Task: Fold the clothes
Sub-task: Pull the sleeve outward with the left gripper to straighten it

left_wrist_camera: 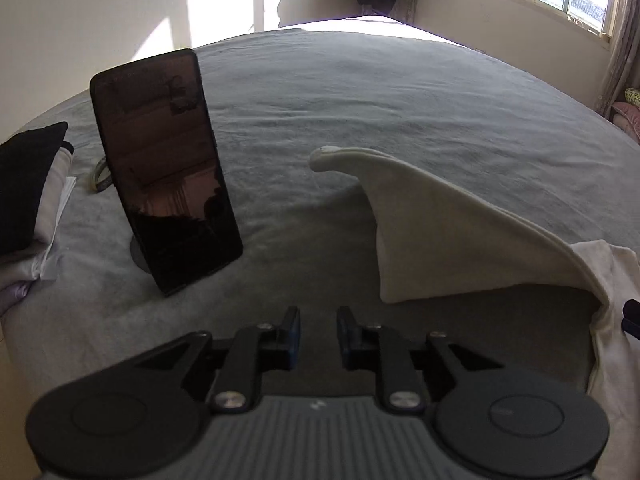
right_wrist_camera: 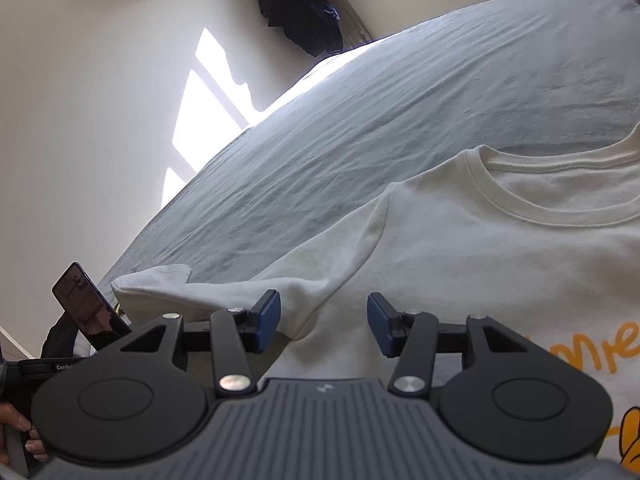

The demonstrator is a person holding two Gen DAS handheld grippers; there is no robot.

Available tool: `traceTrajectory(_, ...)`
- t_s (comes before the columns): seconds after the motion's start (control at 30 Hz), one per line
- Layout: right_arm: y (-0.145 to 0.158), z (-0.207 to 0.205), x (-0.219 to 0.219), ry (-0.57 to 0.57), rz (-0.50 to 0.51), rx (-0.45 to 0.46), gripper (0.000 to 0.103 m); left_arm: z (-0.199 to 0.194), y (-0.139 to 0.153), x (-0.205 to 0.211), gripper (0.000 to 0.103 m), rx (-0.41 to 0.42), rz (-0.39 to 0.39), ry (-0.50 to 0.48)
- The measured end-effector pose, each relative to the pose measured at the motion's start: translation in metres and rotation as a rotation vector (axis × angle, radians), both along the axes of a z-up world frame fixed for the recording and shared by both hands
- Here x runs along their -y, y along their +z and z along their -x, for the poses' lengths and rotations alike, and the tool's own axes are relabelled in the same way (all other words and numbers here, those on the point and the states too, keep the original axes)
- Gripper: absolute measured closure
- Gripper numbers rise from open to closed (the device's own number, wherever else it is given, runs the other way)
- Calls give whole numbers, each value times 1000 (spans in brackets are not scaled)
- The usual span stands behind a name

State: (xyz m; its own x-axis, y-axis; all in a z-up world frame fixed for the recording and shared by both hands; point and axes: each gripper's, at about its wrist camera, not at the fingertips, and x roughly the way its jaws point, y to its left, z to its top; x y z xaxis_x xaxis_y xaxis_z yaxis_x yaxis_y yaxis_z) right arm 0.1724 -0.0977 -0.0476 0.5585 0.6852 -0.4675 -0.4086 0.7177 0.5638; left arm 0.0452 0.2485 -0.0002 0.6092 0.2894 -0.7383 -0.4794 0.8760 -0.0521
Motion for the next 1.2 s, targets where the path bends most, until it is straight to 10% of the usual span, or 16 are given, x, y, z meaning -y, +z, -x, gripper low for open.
traceTrajectory(0.23,-1,-1,0,0,-5,-5,51,-48,38,-14,46,75,56,21)
traceTrajectory(0.47,-3,-3,2,1,-23,-19,51,-112,37,-42,42,-54,137,85)
traceTrajectory(0.63,-3,-2,1,6,-21,-15,51,-125,20,-51,91,-92,163,192)
traceTrajectory(0.87,-3,-2,0,8,-16,-11,50,-57,37,-29,95,283,2,106)
traceTrajectory(1.03,-4,-2,0,8,-12,-8,50,-3,22,-20,93,202,-62,54)
traceTrajectory(1.2,-5,-2,0,9,-8,-6,50,30,-1,-23,86,-66,-22,-19)
